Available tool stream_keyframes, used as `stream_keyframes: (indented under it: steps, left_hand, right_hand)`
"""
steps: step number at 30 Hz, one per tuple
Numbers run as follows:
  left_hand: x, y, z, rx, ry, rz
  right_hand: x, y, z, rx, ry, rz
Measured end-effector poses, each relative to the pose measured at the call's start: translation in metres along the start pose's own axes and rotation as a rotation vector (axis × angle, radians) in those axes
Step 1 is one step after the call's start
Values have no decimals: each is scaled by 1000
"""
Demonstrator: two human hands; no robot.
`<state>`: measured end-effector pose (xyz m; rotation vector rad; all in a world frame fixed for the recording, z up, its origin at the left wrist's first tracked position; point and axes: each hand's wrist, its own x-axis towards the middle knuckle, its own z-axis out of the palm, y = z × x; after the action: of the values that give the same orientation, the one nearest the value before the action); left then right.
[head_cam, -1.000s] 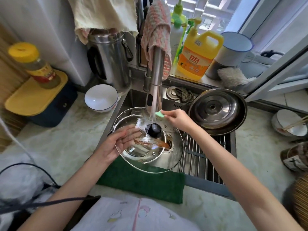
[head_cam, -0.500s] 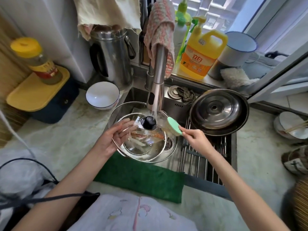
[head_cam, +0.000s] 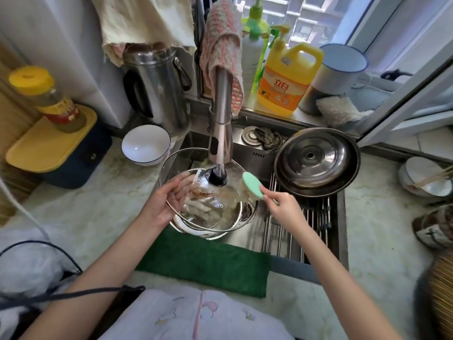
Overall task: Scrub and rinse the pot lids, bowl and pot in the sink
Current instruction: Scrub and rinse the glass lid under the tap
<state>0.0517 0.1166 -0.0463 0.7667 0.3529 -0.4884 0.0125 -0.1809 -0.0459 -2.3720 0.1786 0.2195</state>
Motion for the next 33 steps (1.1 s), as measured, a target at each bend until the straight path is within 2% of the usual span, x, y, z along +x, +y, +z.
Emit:
stream_keyframes:
  steps: [2, 5, 6, 9, 10, 14, 19, 24, 29, 31, 33]
  left_hand:
    - [0, -2, 1, -10, 4, 9]
    - [0, -2, 5, -39, 39, -4]
    - [-1, -1, 6, -38, 54, -7]
    - [-2, -4, 7, -38, 121, 5]
    - [-3, -4, 9, -38, 130, 8]
    - [2, -6, 14, -32, 132, -6]
    - [7, -12, 15, -37, 183, -3]
    - [13, -17, 26, -14, 233, 3]
    - [15, -29, 46, 66, 270, -13]
    - [13, -25, 44, 46, 270, -14]
    - [12, -20, 34, -21, 273, -10]
  right_hand:
    - [-2, -4, 5, 66, -18, 18]
    - [-28, -19, 22, 69, -171, -209]
    - [-28, -18, 22, 27, -162, -235]
    - [-8, -4, 11, 33, 30, 35]
    - [-7, -6, 11, 50, 55, 67]
    - [-32, -32, 25, 20, -118, -215]
    - [-14, -27, 5, -91, 5, -64]
    - [-35, -59, 24, -153, -82, -368]
    - [-7, -87, 34, -206, -16, -301]
    - [-16, -73, 26, -135, -89, -329]
    - [-29, -41, 13, -164, -180, -364]
